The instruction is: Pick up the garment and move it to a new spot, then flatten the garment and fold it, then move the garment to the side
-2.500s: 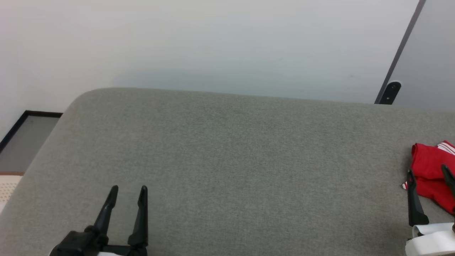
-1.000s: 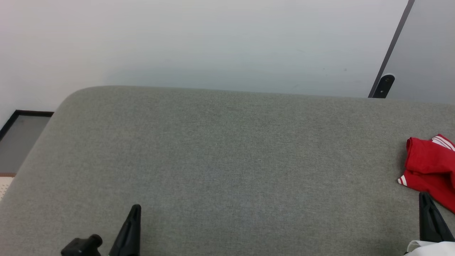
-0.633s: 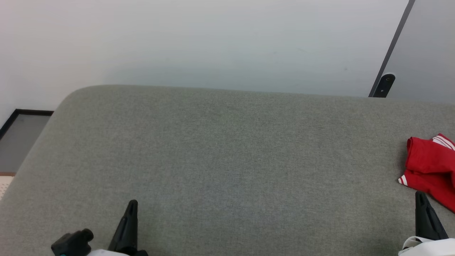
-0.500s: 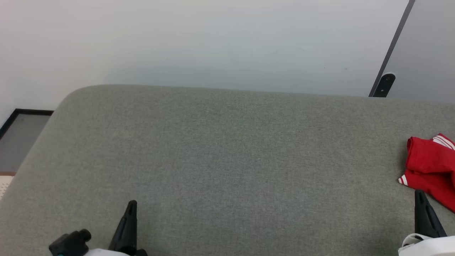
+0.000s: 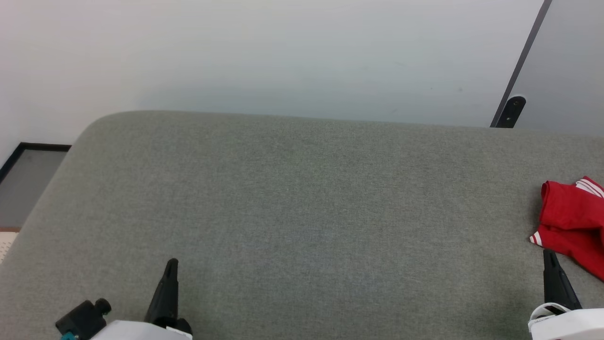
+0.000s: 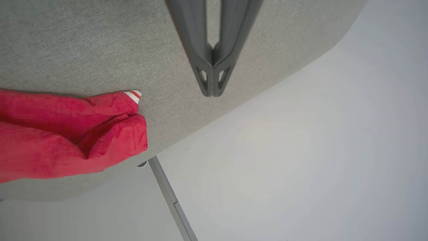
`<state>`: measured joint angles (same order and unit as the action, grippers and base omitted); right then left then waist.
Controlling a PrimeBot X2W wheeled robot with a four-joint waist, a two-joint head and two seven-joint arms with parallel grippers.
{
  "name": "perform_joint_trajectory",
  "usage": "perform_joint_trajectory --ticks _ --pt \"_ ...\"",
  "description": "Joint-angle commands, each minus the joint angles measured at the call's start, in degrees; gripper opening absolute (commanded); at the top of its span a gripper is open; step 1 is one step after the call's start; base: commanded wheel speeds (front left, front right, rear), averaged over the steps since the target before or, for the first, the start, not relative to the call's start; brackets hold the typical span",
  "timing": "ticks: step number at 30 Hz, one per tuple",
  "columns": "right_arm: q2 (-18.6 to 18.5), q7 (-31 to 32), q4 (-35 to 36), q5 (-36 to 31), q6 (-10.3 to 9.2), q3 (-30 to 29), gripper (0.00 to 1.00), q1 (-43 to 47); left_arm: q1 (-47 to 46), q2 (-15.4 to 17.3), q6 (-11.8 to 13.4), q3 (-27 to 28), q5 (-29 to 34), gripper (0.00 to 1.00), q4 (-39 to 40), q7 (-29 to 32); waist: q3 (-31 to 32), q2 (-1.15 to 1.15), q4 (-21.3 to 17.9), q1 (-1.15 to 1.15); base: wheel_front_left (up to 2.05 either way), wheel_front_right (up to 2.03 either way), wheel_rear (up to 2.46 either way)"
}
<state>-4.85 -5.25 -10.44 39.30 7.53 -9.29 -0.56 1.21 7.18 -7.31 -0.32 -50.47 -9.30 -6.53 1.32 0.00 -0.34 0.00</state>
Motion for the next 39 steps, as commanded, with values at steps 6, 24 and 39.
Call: perform_joint_trajectory --ticks 6,24,39 --pt "0.08 1.39 0.12 6.71 -0.03 0.29 0.0 -1.97 -1.91 -0.16 -0.16 0.73 -5.58 0.0 0.02 1.27 -0.12 0.0 0.03 0.0 0.0 0.0 0.0" --pt "0.65 4.52 -0.96 20.4 -0.04 1.06 0.0 -3.24 -3.59 -0.95 -0.19 1.98 -16.8 0.0 -1.33 4.3 -0.43 0.0 0.1 0.0 0.0 0.0 0.0" --pt "1.01 6.6 -1.7 29.49 -0.04 1.51 0.0 -3.97 -4.74 -1.55 -0.22 2.92 -24.2 0.0 -2.27 6.45 -0.68 0.0 0.15 0.0 0.0 0.0 0.0"
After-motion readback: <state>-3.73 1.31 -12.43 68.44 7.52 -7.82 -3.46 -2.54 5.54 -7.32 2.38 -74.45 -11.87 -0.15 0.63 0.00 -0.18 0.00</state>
